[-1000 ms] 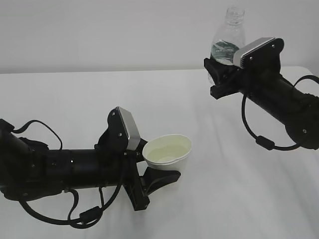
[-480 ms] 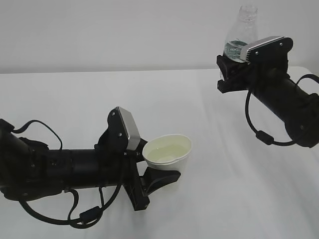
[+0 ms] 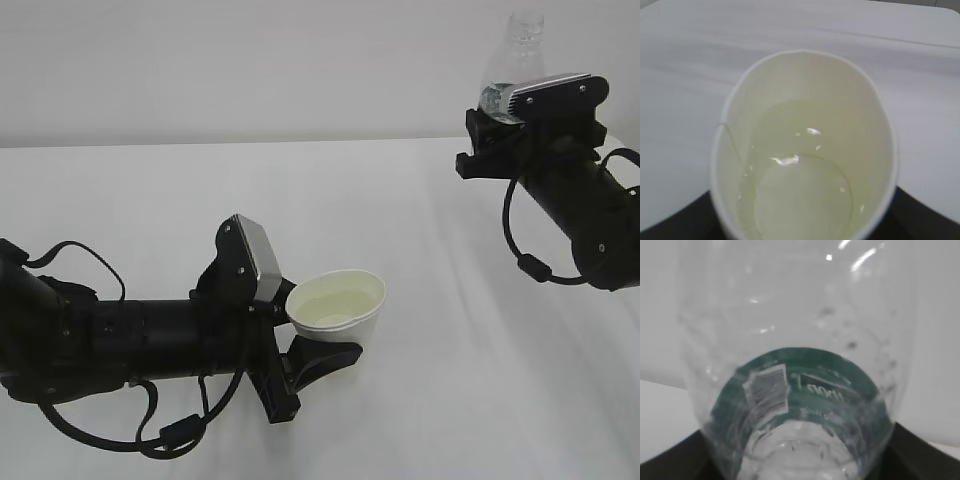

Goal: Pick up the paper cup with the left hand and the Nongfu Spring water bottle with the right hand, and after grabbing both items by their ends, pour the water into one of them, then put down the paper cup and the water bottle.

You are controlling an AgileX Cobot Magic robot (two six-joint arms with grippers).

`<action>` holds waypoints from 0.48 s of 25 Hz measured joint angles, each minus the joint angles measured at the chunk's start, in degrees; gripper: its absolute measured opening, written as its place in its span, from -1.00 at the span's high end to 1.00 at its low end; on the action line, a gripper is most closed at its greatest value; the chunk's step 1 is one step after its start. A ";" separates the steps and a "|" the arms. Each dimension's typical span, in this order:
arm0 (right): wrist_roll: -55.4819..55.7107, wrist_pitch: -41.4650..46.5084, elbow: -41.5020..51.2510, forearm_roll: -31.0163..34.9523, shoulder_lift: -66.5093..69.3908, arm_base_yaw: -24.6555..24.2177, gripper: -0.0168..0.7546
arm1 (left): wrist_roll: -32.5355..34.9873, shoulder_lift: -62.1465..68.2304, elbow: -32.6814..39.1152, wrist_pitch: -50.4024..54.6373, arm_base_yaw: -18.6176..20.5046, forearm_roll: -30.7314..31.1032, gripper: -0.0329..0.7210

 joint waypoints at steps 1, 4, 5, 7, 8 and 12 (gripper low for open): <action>0.00 0.11 0.14 0.63 0.00 0.00 -0.25 | 0.00 0.00 0.00 0.00 0.00 0.00 -0.23; -0.19 0.71 0.35 1.45 0.00 0.00 -0.25 | 0.00 0.00 0.00 0.00 0.00 -0.10 -0.23; -0.19 0.83 0.35 1.56 0.00 0.00 -0.25 | 0.00 0.00 0.00 0.00 0.00 -0.10 -0.23; -0.19 1.25 0.35 1.56 0.00 0.00 -0.25 | 0.00 0.00 0.00 0.00 0.00 -0.34 -0.22; -0.19 1.52 0.35 1.56 0.00 0.00 -0.25 | 0.00 0.00 0.00 0.00 0.00 -0.50 -0.22; -0.19 3.31 0.35 1.56 0.00 0.00 -0.25 | 0.00 0.00 0.00 0.00 0.00 -1.61 -0.22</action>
